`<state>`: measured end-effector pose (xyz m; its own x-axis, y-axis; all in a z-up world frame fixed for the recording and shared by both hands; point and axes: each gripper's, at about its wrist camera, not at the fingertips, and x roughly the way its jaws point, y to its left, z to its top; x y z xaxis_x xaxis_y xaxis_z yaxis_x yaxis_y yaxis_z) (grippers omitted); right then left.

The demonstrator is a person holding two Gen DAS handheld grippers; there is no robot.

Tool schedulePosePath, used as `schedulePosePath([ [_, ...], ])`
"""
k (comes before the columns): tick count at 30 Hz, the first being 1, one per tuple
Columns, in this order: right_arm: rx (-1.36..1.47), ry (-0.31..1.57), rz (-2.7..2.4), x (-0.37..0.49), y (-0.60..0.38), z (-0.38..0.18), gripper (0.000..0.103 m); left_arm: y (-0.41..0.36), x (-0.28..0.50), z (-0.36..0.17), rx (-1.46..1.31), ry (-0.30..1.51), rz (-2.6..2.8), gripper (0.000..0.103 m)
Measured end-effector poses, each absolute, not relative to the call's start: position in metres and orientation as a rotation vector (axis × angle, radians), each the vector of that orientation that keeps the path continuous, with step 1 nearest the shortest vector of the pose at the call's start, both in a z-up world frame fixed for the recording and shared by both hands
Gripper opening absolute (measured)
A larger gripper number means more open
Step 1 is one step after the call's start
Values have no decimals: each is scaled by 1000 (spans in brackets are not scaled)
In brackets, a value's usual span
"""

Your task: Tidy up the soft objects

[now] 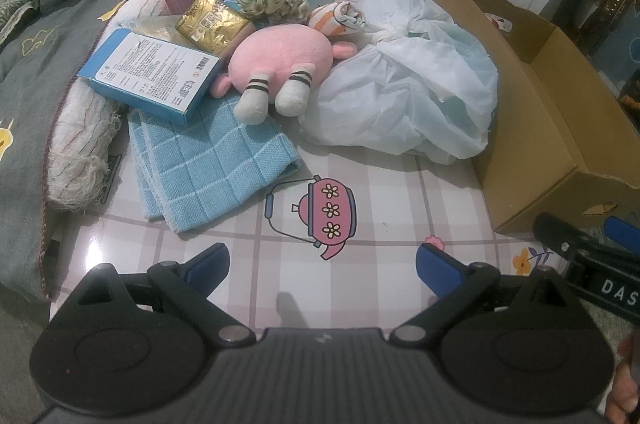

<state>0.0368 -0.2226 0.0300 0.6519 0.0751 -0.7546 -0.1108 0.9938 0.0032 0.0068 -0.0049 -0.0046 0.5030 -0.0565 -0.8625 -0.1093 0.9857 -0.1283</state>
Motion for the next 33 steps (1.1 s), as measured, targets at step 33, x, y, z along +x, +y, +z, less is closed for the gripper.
schedulePosePath([
  [33,-153,516,813,96,-59,107,102,98,-19,1,-268,725,190,100],
])
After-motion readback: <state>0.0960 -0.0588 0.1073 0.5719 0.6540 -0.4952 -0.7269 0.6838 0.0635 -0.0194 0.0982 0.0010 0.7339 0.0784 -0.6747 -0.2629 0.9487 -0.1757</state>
